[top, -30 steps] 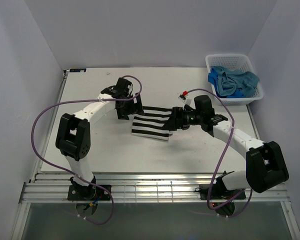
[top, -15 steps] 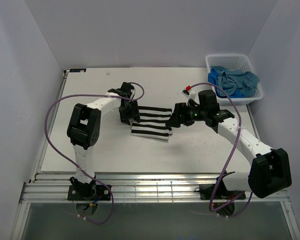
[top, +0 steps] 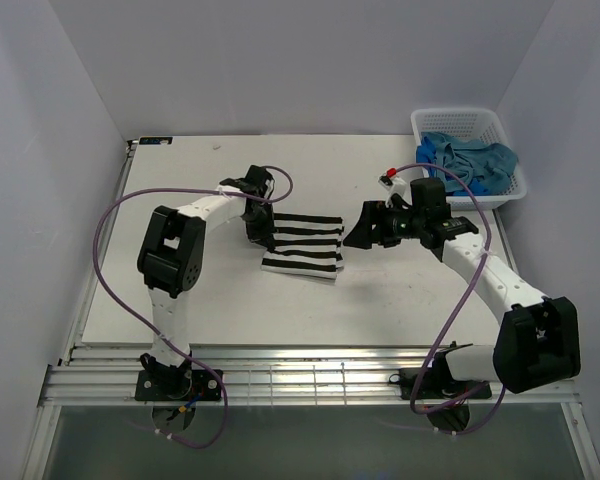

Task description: Fold and stack the tank tops

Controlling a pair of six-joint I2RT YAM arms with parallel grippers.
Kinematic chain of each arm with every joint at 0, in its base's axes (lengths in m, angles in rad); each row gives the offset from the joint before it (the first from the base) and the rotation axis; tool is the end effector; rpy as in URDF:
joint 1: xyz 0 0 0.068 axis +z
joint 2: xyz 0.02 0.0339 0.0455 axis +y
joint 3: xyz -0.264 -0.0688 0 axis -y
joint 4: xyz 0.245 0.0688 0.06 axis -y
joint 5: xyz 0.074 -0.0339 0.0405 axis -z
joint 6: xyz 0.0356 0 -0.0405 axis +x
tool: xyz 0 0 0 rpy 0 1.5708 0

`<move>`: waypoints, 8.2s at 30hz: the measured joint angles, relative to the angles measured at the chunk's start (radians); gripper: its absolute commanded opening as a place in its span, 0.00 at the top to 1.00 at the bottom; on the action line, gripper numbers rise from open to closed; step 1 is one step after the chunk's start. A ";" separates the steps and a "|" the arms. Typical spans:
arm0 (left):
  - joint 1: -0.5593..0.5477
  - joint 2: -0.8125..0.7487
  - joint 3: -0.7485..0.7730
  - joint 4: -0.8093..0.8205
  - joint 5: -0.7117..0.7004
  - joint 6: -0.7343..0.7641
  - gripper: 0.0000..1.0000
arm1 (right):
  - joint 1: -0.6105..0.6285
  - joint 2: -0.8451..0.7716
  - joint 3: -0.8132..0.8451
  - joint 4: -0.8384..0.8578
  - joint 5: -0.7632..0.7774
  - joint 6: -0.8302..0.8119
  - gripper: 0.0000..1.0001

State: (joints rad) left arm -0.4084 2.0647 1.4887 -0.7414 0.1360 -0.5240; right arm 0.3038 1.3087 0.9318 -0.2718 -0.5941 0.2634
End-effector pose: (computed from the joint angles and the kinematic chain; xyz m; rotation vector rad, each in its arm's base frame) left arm 0.3750 -0.1675 0.1570 -0.1452 2.9527 -0.3491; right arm 0.2650 0.1040 0.2716 -0.3848 2.2270 0.9672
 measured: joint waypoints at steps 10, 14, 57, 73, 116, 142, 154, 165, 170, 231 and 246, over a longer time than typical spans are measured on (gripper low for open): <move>0.068 0.008 0.083 -0.014 -0.256 0.147 1.00 | -0.083 0.030 0.000 -0.001 -0.007 -0.034 0.10; 0.178 0.008 0.116 0.014 -0.339 0.240 1.00 | -0.100 0.033 0.000 -0.002 -0.008 -0.039 0.10; 0.557 0.566 0.827 0.310 -0.652 0.759 0.21 | -0.147 0.114 0.115 -0.015 0.166 -0.072 0.10; 0.468 -0.027 0.736 0.199 -0.585 0.615 0.02 | -0.209 0.204 0.438 -0.092 0.605 -0.008 0.10; 0.444 -0.331 -0.008 0.257 -0.021 0.178 0.02 | -0.474 0.921 0.912 -0.058 0.753 -0.021 0.91; 0.444 -0.421 -0.042 0.272 0.093 0.034 0.02 | -0.169 0.462 1.035 0.056 0.788 -0.202 0.92; 0.444 -0.785 -0.332 0.195 0.162 -0.168 0.02 | 0.080 0.296 1.224 -0.002 0.102 -0.165 0.92; 0.444 -0.943 -0.420 -0.006 0.074 -0.154 0.02 | -0.006 -0.046 0.301 0.069 0.156 -0.093 0.68; 0.444 -0.939 -0.535 -0.058 0.094 -0.154 0.02 | -0.165 -0.043 -0.009 -0.013 0.315 -0.053 0.24; 0.005 -0.759 -0.715 -0.027 -0.123 -0.306 0.02 | -0.032 -0.187 -0.299 -0.019 0.312 0.045 0.10; 0.034 -0.599 -0.737 0.131 -0.062 -0.296 0.56 | 0.077 -0.011 -0.351 0.074 0.339 0.125 0.01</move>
State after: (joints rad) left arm -0.3748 1.4654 0.7521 -0.6106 0.0738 -0.8204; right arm 0.3805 1.2980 0.5804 -0.1982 -0.2554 0.3885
